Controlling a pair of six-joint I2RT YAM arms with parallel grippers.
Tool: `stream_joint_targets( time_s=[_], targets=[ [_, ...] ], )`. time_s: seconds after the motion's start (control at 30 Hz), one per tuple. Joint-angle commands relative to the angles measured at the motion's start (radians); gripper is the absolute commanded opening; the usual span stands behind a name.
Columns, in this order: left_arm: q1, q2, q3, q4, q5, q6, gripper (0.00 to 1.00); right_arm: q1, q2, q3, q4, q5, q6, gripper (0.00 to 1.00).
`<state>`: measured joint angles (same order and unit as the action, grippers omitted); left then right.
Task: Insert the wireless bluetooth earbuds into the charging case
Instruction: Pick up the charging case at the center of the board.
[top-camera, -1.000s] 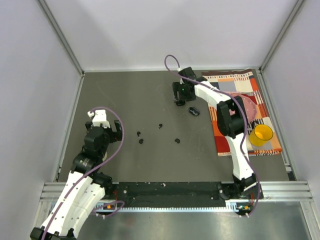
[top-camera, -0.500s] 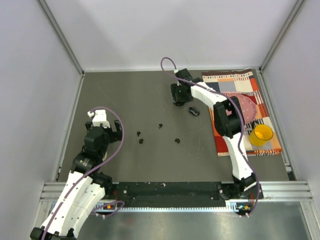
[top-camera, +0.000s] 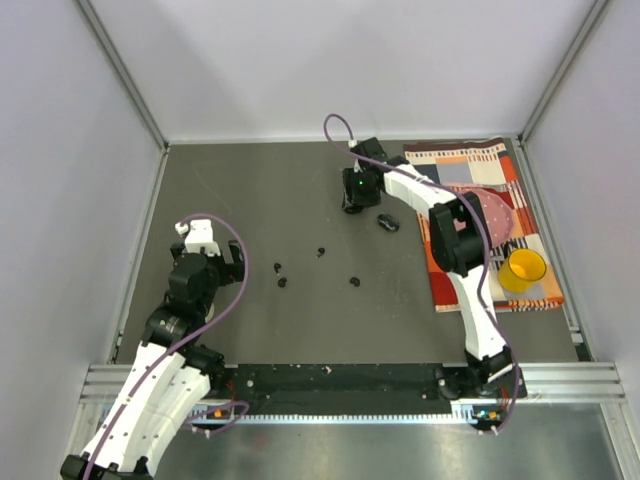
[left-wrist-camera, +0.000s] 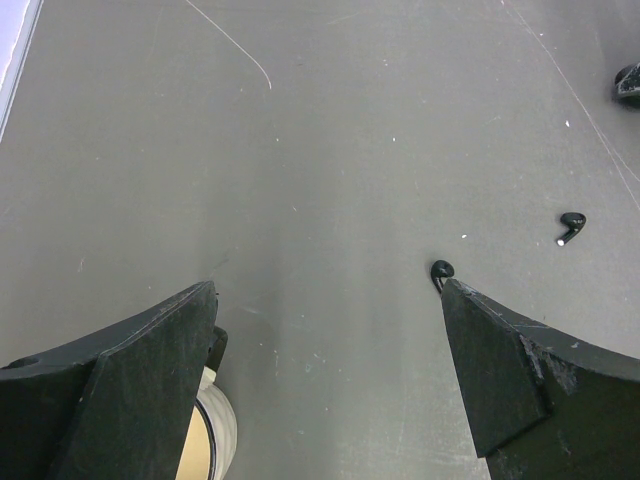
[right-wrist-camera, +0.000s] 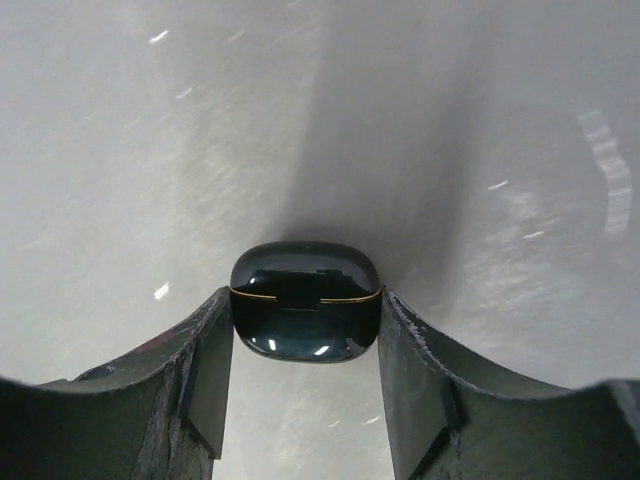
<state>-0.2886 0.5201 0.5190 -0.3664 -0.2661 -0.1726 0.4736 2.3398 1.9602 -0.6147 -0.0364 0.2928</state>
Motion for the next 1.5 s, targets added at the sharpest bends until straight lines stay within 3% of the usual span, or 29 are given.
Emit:
stream_joint_targets(
  time_s=[0.0, 0.03, 0.07, 0.13, 0.17, 0.2, 0.27, 0.3, 0.33, 0.37, 0.47, 0.87, 1.1, 1.33, 1.47],
  targets=[
    [0.006, -0.008, -0.005, 0.043, -0.005, 0.010, 0.99, -0.061, -0.219, -0.117, 0.165, -0.411, 0.132, 0.29],
    [0.006, -0.009, -0.005, 0.044, -0.008, 0.010, 0.99, -0.078, -0.258, -0.241, 0.255, -0.495, 0.182, 0.28],
    [0.006, -0.014, -0.004, 0.043, -0.010, 0.012, 0.99, -0.101, -0.308, -0.320, 0.494, -0.686, 0.318, 0.26],
    [0.008, -0.015, -0.004, 0.043, -0.012, 0.012, 0.99, -0.156, -0.430, -0.560, 0.854, -0.836, 0.533, 0.23],
    [0.008, -0.015, -0.004, 0.043, -0.013, 0.012, 0.99, -0.167, -0.456, -0.620, 1.015, -0.938, 0.756, 0.22],
    [0.006, -0.017, -0.002, 0.044, -0.015, 0.012, 0.99, -0.174, -0.482, -0.667, 1.349, -0.982, 0.863, 0.22],
    [0.009, -0.015, -0.004, 0.044, -0.012, 0.013, 0.99, -0.178, -0.487, -0.747, 1.649, -1.054, 1.169, 0.23],
    [0.011, -0.015, -0.002, 0.043, -0.010, 0.013, 0.99, -0.178, -0.473, -0.764, 1.933, -1.060, 1.278, 0.23],
    [0.011, -0.015, -0.002, 0.041, -0.009, 0.013, 0.99, -0.179, -0.456, -0.771, 2.089, -1.060, 1.390, 0.23],
    [0.012, -0.014, -0.001, 0.041, -0.005, 0.015, 0.99, -0.176, -0.433, -0.765, 2.220, -1.045, 1.597, 0.23],
    [0.012, -0.015, 0.003, 0.040, 0.002, 0.015, 0.99, -0.161, -0.480, -0.788, 2.227, -1.063, 1.616, 0.19],
    [0.014, -0.040, 0.009, 0.030, -0.005, 0.016, 0.99, -0.110, -0.737, -0.716, 2.225, -1.137, 1.717, 0.24],
    [0.014, -0.061, 0.024, 0.021, 0.031, 0.025, 0.99, -0.093, -0.803, -0.712, 2.225, -1.123, 1.744, 0.23],
    [0.014, -0.196, 0.052, 0.076, 0.359, 0.026, 0.99, -0.081, -0.809, -0.712, 2.227, -1.119, 1.743, 0.23],
    [0.014, -0.278, -0.034, 0.417, 0.514, -0.115, 0.99, -0.082, -0.791, -0.739, 2.225, -1.091, 1.749, 0.23]
  ],
)
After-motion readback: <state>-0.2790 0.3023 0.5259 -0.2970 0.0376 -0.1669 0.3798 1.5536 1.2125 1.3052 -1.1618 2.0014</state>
